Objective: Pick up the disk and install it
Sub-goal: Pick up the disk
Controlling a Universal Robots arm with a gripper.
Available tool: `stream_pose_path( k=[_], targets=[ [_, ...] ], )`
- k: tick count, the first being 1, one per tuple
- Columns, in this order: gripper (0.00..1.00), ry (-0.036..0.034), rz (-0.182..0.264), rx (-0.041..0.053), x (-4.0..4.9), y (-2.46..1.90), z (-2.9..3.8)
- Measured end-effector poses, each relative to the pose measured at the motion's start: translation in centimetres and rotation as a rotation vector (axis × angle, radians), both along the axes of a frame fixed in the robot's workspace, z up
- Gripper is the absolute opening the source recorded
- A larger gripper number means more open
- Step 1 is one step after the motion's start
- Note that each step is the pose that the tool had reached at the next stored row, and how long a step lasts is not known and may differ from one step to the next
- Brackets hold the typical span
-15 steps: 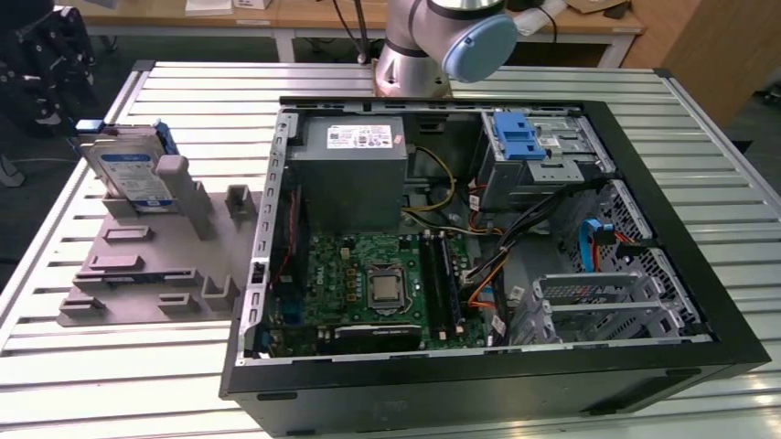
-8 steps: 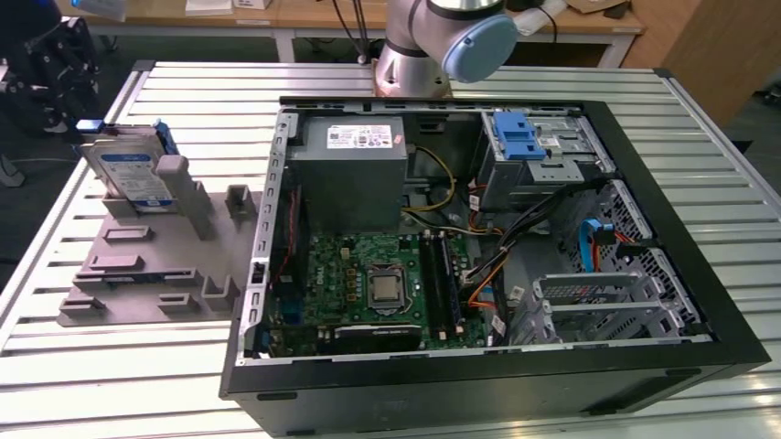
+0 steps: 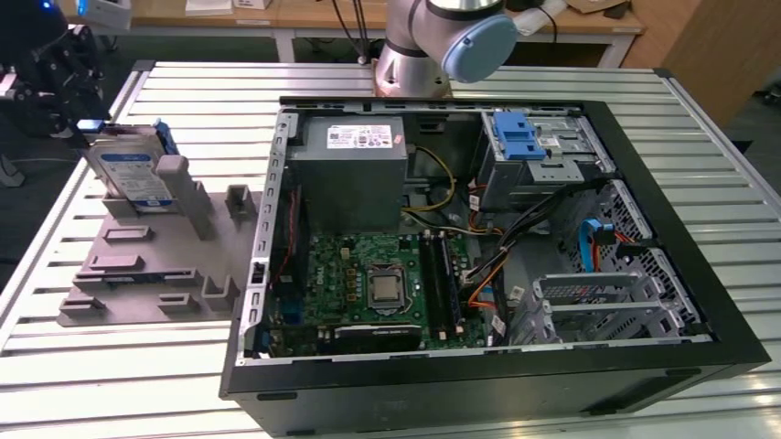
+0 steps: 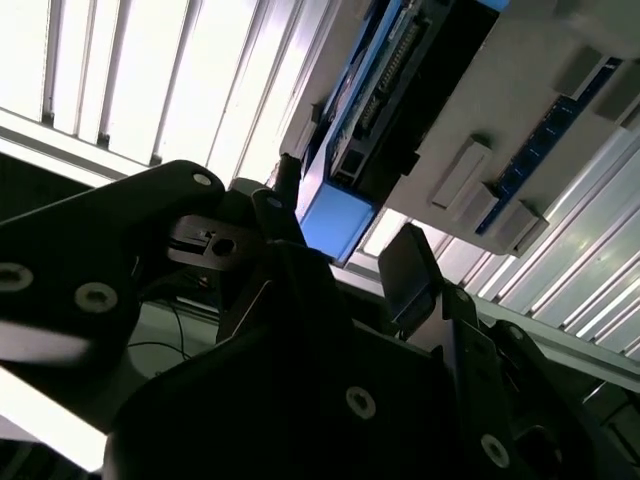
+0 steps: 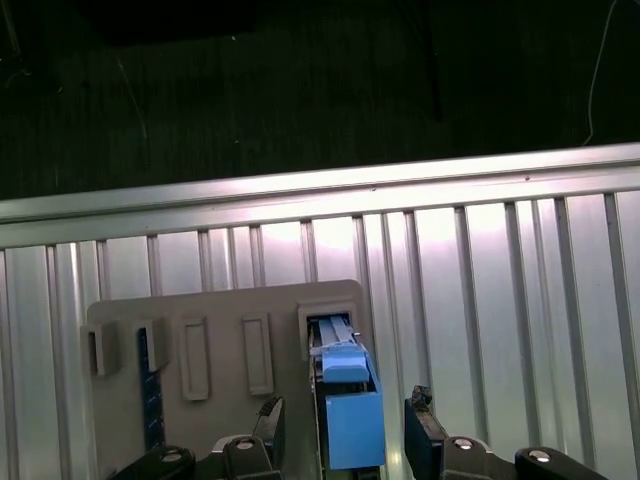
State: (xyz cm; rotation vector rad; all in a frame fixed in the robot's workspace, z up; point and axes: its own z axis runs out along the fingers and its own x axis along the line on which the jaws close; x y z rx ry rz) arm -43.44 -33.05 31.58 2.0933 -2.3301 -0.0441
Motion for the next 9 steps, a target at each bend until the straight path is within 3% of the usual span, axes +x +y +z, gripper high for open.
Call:
stream_pose_path(
  k=[7, 9],
  targets=[
    [0.59, -0.0021, 0.0, 0.0001, -0.16, 0.01, -0.61],
    [0.51, -0.0023, 0.0, 0.0002, -0.16, 0.01, -0.61]
  ],
)
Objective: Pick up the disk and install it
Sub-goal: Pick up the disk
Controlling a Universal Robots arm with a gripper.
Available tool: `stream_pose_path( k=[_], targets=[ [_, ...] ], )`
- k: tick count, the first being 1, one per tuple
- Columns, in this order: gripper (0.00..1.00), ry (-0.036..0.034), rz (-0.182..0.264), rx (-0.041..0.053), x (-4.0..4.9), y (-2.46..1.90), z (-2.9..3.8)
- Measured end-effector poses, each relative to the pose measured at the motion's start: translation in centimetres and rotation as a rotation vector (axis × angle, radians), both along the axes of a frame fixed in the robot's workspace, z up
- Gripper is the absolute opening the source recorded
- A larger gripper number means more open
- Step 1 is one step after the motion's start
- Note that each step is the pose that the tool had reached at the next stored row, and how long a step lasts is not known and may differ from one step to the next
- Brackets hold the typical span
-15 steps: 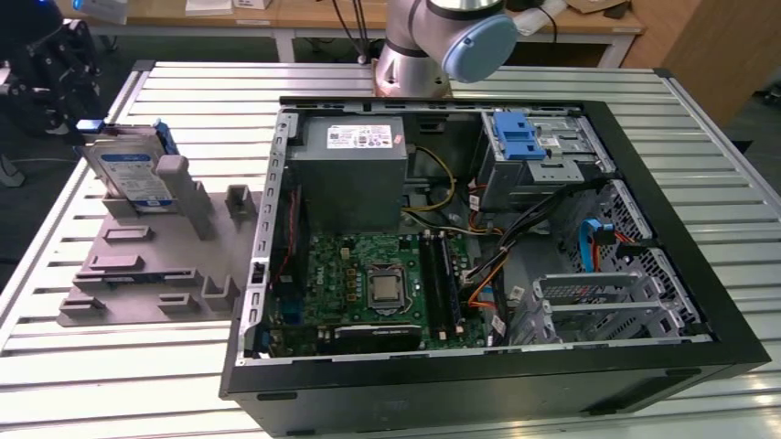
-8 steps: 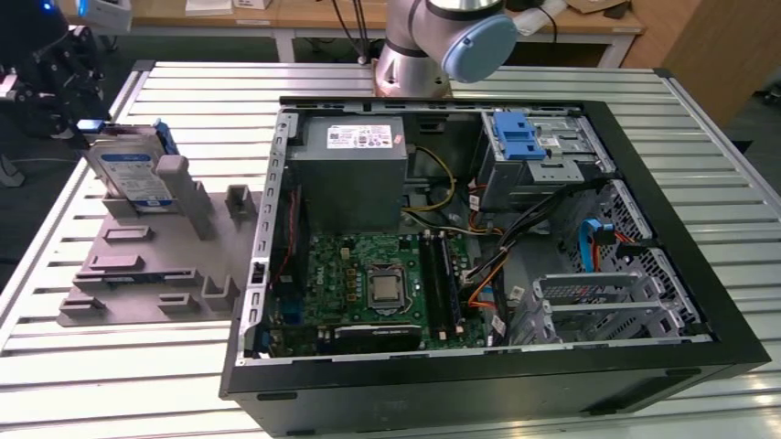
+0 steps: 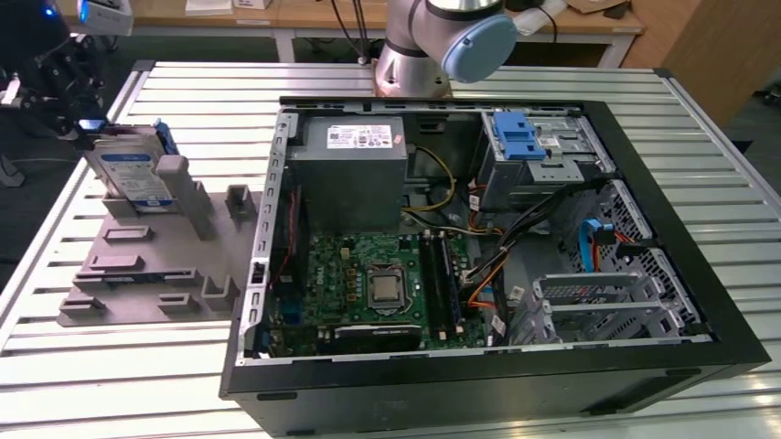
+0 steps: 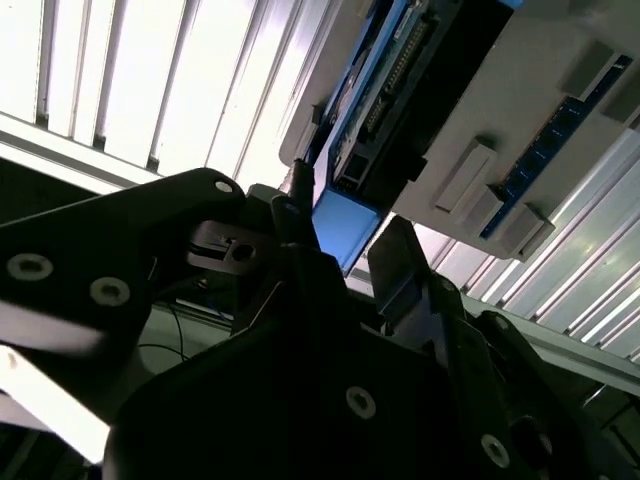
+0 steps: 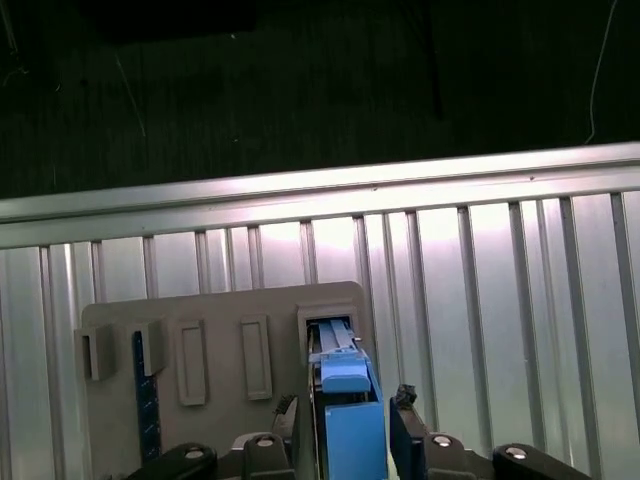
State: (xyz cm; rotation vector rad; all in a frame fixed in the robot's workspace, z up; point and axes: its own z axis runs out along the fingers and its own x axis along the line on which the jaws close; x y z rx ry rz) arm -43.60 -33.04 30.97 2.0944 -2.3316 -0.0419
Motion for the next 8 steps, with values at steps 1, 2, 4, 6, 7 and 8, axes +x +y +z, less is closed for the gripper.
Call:
stream_pose_path(
  k=[1, 2, 4, 6, 7, 8],
  targets=[
    [0.51, -0.0001, 0.0, 0.0, 0.0, 0.0, 0.0],
    [0.44, -0.0002, 0.0, 0.0, 0.0, 0.0, -0.01],
    [0.44, -0.0004, 0.002, 0.0007, -0.03, 0.0, -0.06],
    [0.44, -0.0002, 0.011, 0.0025, -0.12, 0.0, -0.14],
    [0.44, -0.0001, 0.014, 0.0041, -0.18, 0.0, -0.22],
    [0.44, -0.0005, 0.016, 0.0047, -0.21, 0.0, -0.29]
  ],
)
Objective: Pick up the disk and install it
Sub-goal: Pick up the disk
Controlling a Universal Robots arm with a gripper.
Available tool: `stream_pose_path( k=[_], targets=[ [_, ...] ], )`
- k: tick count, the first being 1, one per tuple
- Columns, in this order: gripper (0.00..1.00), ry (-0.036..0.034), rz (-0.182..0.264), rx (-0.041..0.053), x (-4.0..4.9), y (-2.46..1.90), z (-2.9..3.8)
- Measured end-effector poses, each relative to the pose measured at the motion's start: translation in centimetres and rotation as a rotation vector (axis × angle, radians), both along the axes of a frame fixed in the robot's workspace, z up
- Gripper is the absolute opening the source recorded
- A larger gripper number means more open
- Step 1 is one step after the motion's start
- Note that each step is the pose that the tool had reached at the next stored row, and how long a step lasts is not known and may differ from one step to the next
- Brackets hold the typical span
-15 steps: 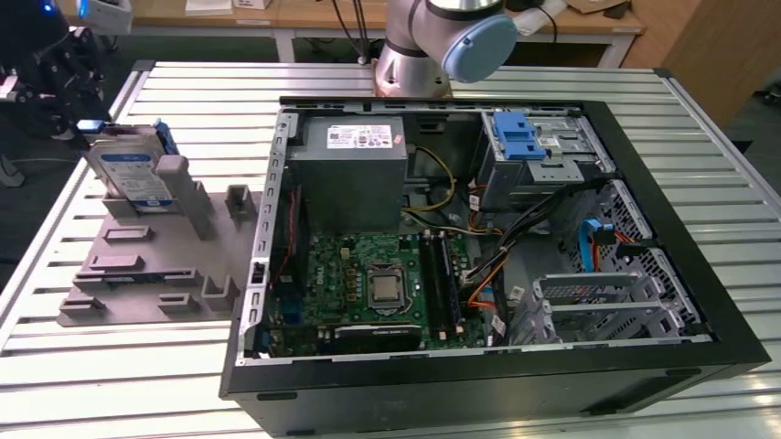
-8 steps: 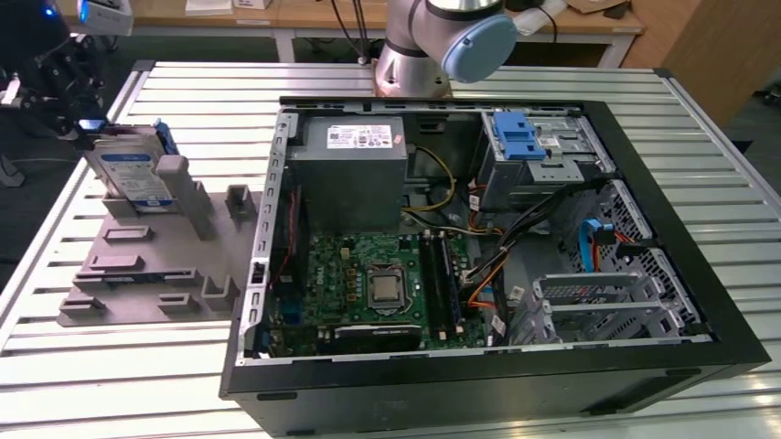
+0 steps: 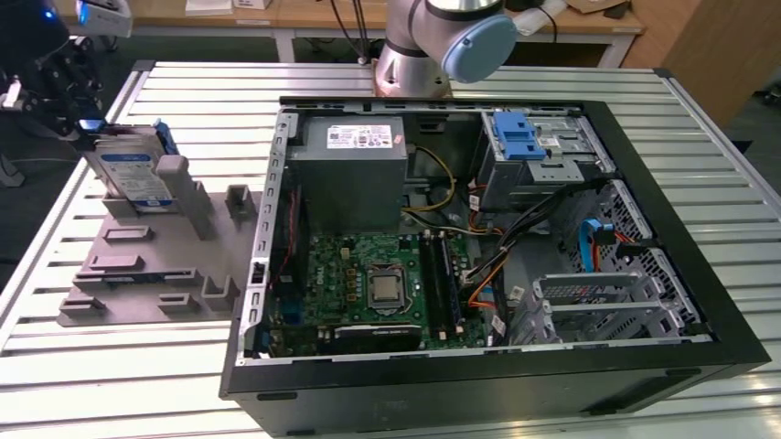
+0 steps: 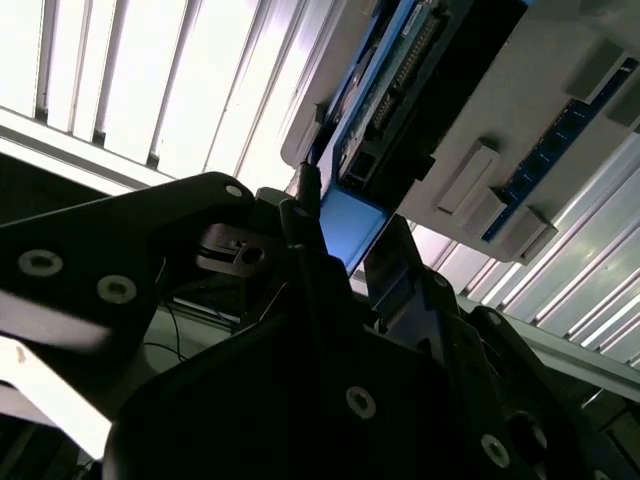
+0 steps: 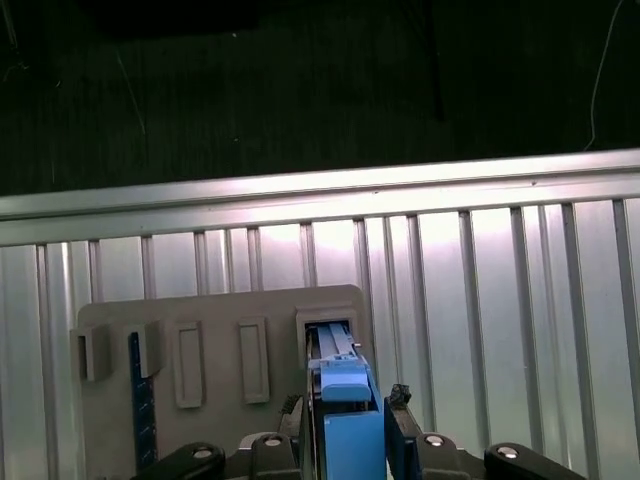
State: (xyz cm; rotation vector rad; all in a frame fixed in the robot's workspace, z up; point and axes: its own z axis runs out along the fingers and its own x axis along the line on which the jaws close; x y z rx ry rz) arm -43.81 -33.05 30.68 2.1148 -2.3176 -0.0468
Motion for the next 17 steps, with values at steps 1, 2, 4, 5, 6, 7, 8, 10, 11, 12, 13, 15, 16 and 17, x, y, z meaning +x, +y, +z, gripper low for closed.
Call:
stream_pose_path(
  k=[1, 2, 4, 5, 6, 7, 8, 10, 11, 12, 13, 15, 16, 17],
  targets=[
    [0.44, -0.0005, 0.0, 0.0003, -0.01, 0.0, -0.08],
    [0.44, -0.0007, 0.001, 0.0003, -0.01, 0.0, -0.15],
    [0.44, -0.0008, 0.001, 0.0007, -0.02, 0.0, -0.33],
    [0.44, -0.0011, 0.001, 0.0012, -0.02, 0.0, -0.44],
    [0.44, -0.0011, 0.001, 0.0014, -0.02, 0.01, -0.55],
    [0.44, -0.0012, 0.002, 0.0016, -0.02, 0.01, -0.65],
    [0.44, -0.0012, 0.002, 0.0016, -0.02, 0.01, -0.74],
    [0.44, -0.0025, 0.002, 0.0016, -0.03, 0.0, -0.93],
    [0.44, -0.0038, 0.002, 0.0017, -0.05, -0.01, -1.02],
    [0.44, -0.0045, 0.002, 0.0016, -0.07, 0.0, -1.08],
    [0.44, -0.0054, 0.002, 0.0016, -0.09, 0.0, -1.13],
    [0.44, -0.0066, 0.019, 0.0013, -0.11, 0.0, -1.31],
    [0.44, -0.0068, 0.019, 0.0, -0.11, 0.0, -1.32],
    [0.44, -0.0071, 0.019, -0.0021, -0.12, 0.0, -1.33]
  ],
)
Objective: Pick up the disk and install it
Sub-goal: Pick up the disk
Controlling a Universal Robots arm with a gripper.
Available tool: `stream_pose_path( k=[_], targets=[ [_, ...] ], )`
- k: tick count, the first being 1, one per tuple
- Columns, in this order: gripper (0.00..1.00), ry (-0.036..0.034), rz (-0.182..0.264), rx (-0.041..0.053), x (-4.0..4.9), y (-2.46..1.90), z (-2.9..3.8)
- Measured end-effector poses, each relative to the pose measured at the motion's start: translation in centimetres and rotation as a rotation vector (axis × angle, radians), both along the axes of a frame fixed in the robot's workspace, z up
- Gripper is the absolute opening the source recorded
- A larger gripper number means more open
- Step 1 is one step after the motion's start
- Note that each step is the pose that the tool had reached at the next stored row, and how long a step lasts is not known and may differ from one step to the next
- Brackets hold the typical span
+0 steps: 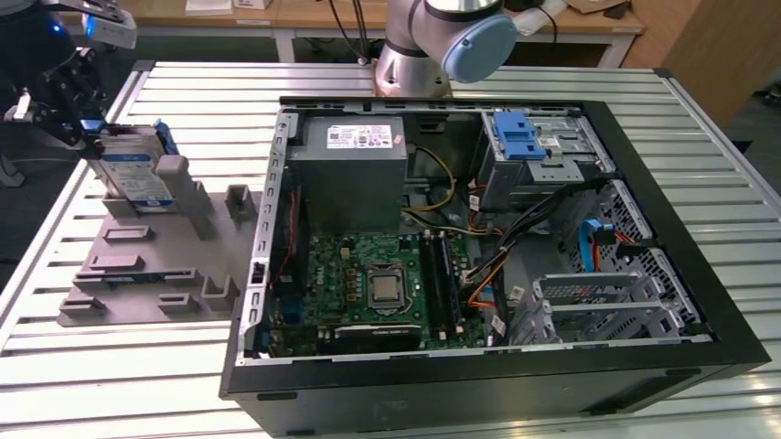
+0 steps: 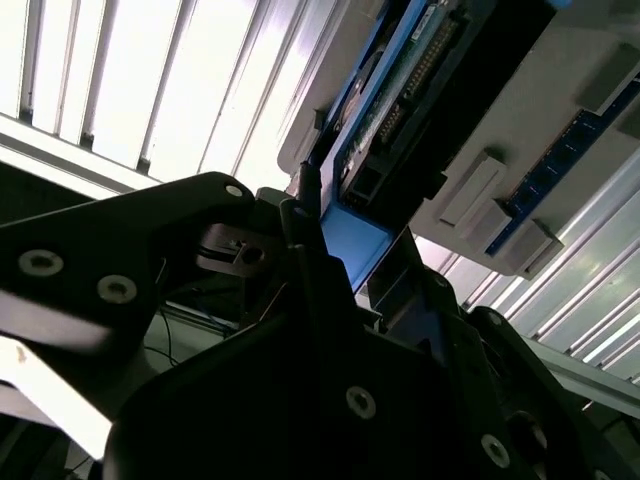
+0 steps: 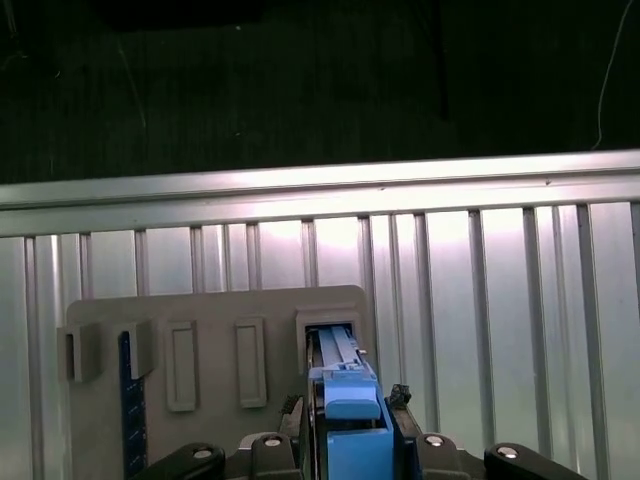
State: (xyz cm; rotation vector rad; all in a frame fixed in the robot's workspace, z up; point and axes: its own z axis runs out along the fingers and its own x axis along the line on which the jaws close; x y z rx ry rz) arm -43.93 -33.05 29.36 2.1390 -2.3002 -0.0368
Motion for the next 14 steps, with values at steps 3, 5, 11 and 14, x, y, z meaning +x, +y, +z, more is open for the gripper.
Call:
stream_pose_path(
  k=[3, 5, 11, 14],
  targets=[
    [0.44, -0.0003, 0.0, -0.0061, 0.0, -0.01, 0.0],
    [0.44, -0.0005, 0.001, -0.0064, 0.0, -0.01, 0.01],
    [0.52, -0.0036, 0.009, -0.0063, -0.01, -0.03, -0.09],
    [0.52, -0.004, 0.02, -0.0063, -0.01, -0.08, -0.2]
  ],
)
